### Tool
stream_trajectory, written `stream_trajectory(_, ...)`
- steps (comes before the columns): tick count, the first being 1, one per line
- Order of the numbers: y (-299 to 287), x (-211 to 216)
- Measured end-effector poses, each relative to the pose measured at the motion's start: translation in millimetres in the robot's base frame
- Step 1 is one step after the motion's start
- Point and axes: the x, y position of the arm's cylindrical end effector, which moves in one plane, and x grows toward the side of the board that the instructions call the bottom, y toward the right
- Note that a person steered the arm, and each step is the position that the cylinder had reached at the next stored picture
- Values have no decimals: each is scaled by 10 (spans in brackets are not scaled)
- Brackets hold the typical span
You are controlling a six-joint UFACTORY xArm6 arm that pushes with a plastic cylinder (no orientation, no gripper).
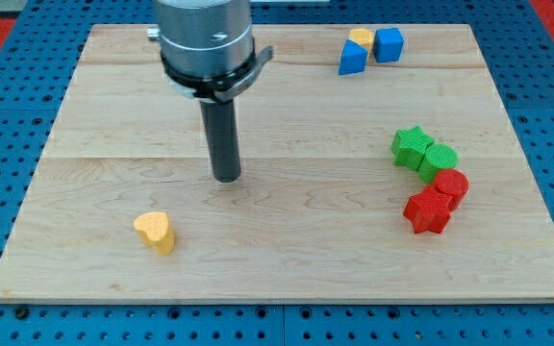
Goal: Move the yellow heart to the center
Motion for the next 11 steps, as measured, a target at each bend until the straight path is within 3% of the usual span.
stream_trajectory(3, 268, 482)
stream_trajectory(9, 385, 336)
stream_trajectory(11, 661, 834)
